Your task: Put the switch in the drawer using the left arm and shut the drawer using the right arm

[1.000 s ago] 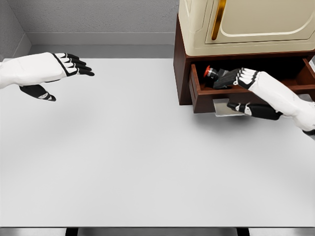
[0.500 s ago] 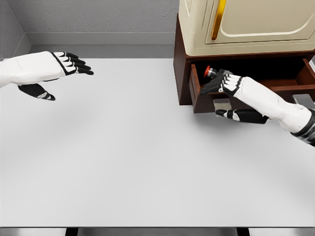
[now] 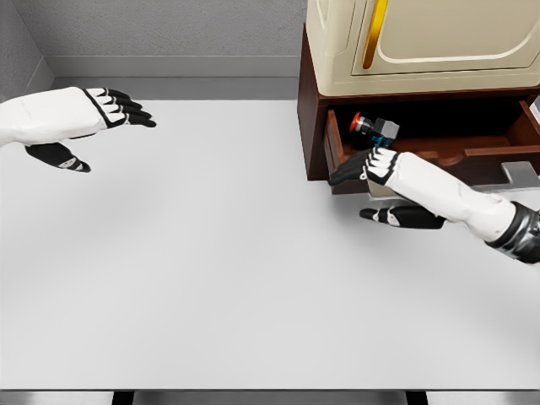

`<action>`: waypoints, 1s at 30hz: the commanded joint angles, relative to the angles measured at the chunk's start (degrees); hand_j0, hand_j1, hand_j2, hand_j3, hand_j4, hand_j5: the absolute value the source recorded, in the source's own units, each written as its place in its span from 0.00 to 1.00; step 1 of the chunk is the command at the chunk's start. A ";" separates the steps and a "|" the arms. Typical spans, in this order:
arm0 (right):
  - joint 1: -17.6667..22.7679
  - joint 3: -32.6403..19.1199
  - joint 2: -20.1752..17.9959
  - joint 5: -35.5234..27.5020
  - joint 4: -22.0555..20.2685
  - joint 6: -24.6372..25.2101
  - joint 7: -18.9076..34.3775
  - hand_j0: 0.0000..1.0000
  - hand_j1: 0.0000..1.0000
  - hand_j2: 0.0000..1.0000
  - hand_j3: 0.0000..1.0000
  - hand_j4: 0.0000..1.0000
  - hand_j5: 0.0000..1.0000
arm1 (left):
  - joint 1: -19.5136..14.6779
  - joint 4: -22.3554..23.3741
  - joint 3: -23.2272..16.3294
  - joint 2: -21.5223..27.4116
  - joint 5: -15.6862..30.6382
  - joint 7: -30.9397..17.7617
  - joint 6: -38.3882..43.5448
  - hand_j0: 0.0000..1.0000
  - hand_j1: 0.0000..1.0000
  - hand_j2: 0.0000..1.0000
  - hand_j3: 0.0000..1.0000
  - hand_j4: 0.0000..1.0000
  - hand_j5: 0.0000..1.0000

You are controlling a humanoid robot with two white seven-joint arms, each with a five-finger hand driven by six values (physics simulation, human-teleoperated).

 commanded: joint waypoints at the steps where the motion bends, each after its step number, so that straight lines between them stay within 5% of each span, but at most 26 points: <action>1: -0.09 1.03 -0.04 -0.06 0.04 0.03 -0.01 0.78 0.78 0.78 0.78 0.78 0.78 | 0.00 0.00 0.05 0.28 0.65 0.03 0.12 1.00 1.00 1.00 1.00 1.00 1.00; 23: -2.20 0.94 0.05 -0.85 -0.05 0.03 -0.36 0.79 0.79 0.79 0.79 0.79 0.79 | 0.00 -0.17 0.05 1.25 1.35 0.03 0.12 1.00 1.00 1.00 1.00 1.00 1.00; 30: -2.20 4.72 0.22 -0.85 -0.05 0.03 -0.45 0.80 0.80 0.80 0.80 0.80 0.80 | 0.00 -0.18 0.05 1.42 1.44 0.03 0.12 1.00 1.00 1.00 1.00 1.00 1.00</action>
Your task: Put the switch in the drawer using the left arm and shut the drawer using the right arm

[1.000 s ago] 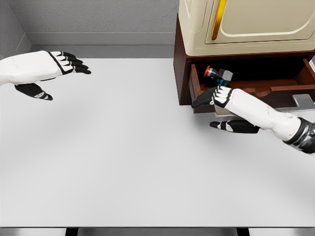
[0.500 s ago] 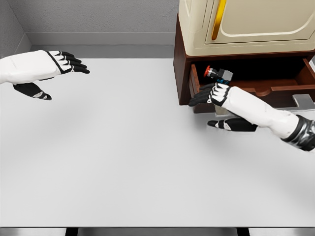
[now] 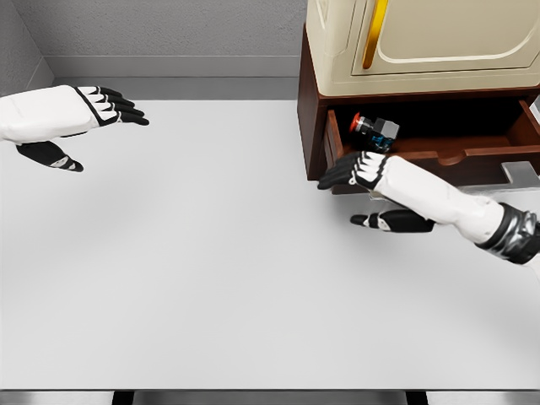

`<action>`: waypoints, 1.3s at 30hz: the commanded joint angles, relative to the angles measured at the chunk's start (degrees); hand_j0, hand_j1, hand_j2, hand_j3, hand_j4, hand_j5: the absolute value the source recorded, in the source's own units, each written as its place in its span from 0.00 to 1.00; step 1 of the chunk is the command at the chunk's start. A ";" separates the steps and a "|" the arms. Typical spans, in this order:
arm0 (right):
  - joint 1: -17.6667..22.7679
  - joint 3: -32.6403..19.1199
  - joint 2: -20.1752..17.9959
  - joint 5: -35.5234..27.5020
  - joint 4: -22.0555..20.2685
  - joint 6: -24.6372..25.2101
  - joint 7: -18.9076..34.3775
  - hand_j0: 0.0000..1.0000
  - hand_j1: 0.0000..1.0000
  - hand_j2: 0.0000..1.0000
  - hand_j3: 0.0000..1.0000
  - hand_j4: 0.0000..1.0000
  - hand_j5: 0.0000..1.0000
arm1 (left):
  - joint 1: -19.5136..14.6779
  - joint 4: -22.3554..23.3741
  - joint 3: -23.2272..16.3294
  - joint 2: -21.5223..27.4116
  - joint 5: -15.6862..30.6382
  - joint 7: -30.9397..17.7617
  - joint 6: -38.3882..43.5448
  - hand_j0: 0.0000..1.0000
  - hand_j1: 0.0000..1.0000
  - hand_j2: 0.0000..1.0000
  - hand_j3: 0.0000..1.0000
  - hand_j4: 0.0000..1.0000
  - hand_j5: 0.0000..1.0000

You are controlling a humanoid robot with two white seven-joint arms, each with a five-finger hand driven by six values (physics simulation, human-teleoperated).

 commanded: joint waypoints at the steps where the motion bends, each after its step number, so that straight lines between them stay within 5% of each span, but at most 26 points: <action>1: 0.00 1.47 -0.03 -0.38 0.07 0.03 -0.03 0.80 0.80 0.80 0.80 0.80 0.80 | 0.00 0.03 0.08 0.14 0.35 0.03 0.12 1.00 1.00 1.00 1.00 1.00 1.00; 22: -0.35 2.26 -0.64 -0.38 0.77 0.03 0.05 0.81 0.81 0.81 0.81 0.81 0.81 | 0.44 0.21 0.08 2.60 1.67 0.03 0.12 1.00 1.00 1.00 1.00 1.00 1.00; 39: -2.81 1.65 0.06 -0.55 6.05 0.03 -0.03 0.81 0.81 0.81 0.81 0.81 0.81 | 0.53 0.12 0.08 1.90 1.67 0.03 0.12 1.00 1.00 1.00 1.00 1.00 1.00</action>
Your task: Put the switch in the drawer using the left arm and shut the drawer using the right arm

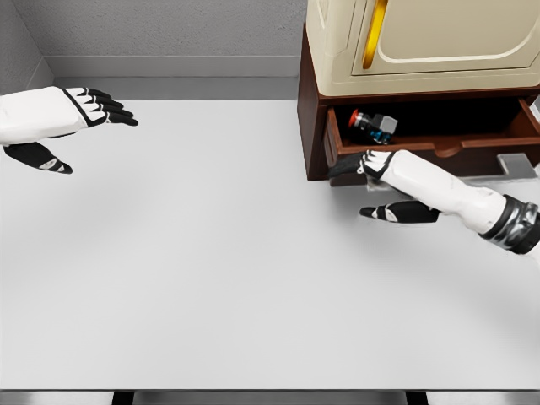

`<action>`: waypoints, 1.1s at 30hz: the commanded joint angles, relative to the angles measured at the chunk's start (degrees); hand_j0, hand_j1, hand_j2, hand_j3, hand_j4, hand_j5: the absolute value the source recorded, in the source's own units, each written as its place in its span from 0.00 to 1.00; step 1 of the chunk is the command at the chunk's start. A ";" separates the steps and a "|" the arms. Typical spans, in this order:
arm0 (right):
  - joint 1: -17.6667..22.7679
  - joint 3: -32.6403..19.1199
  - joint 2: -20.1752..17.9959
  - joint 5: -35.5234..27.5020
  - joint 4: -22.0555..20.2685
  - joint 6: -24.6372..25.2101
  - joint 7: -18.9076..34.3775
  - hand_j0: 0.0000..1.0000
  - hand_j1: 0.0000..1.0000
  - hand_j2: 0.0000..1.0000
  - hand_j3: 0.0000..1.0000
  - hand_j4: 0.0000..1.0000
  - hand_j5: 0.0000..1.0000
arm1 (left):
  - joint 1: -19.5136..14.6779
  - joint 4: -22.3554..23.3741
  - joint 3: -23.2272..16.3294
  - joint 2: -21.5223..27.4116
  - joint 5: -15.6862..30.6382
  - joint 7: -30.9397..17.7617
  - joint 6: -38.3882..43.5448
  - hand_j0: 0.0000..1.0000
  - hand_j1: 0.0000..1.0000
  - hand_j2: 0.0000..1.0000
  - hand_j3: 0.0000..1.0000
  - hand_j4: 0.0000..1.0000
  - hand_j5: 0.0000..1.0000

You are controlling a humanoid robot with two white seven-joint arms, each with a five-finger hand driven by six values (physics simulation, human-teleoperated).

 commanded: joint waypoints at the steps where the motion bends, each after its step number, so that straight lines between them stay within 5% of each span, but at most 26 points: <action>1: -0.09 -0.14 0.24 -0.36 0.77 0.07 -0.10 0.81 0.81 0.81 0.81 0.81 0.81 | 0.00 -0.02 0.10 0.05 0.33 0.03 0.12 1.00 1.00 1.00 1.00 1.00 1.00; 33: -9.76 0.65 7.71 0.26 15.71 0.07 -0.01 0.81 0.81 0.81 0.81 0.81 0.81 | 1.58 -0.11 1.94 -0.12 0.77 0.03 0.12 1.00 1.00 1.00 1.00 1.00 1.00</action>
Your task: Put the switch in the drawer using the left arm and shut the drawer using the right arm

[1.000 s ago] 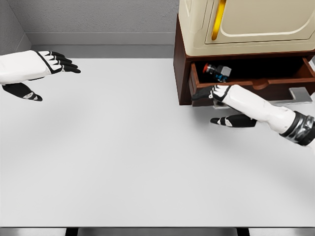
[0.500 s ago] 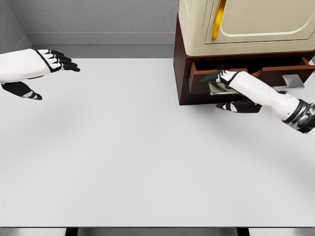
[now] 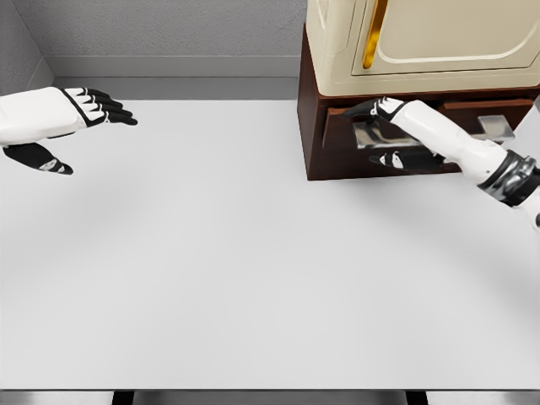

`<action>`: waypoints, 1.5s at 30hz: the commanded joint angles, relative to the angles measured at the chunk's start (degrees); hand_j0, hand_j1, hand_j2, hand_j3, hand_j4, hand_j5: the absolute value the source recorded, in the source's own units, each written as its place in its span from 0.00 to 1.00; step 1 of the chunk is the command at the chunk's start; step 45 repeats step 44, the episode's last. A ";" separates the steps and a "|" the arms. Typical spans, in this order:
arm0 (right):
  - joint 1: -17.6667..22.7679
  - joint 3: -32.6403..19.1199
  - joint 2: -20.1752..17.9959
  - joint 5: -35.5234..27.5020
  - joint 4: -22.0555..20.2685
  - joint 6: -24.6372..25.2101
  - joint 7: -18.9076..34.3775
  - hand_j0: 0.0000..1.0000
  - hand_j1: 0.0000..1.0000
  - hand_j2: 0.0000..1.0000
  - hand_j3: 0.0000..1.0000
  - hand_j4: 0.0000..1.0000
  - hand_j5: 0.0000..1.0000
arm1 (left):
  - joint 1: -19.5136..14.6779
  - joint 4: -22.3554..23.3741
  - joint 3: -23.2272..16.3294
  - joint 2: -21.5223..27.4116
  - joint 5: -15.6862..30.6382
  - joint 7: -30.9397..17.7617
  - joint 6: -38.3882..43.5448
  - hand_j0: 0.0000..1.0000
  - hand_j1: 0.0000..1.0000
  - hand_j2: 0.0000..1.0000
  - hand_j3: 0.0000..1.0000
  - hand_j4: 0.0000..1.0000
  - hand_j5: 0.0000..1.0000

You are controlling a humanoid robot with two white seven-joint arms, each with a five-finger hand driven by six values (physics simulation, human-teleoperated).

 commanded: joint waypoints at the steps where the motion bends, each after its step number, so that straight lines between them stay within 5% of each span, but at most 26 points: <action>1: -0.09 0.04 0.90 -0.11 1.14 0.03 -0.07 0.81 0.81 0.81 0.81 0.81 0.81 | 0.00 -0.05 0.23 0.04 0.35 0.03 0.12 1.00 1.00 1.00 1.00 1.00 1.00; 17: -1.93 0.48 2.48 0.06 4.21 0.03 0.01 0.80 0.80 0.80 0.80 0.80 0.80 | 0.00 0.04 0.32 0.12 0.35 0.03 0.12 1.00 1.00 1.00 1.00 1.00 1.00; 29: -0.26 -0.49 -1.21 -0.73 -3.69 0.03 0.01 0.81 0.81 0.81 0.81 0.81 0.81 | 0.00 -0.05 0.32 0.30 0.96 0.03 0.12 1.00 1.00 1.00 1.00 1.00 1.00; 34: 7.73 -10.42 -4.19 -0.73 -9.94 0.03 0.19 0.81 0.81 0.81 0.81 0.81 0.81 | 0.00 -0.05 0.32 0.39 1.05 0.03 0.12 1.00 1.00 1.00 1.00 1.00 1.00; 39: 14.15 -17.98 -5.78 -0.73 -13.10 0.03 0.01 0.92 0.92 0.92 0.92 0.92 0.92 | 0.00 0.04 0.32 0.30 1.05 0.03 0.12 1.00 1.00 1.00 1.00 1.00 1.00; 45: 15.03 -18.16 -6.57 -0.73 -14.07 0.03 0.01 0.99 0.99 0.99 0.99 0.99 0.99 | 0.00 -0.05 0.32 0.21 1.05 0.03 0.12 1.00 1.00 1.00 1.00 1.00 1.00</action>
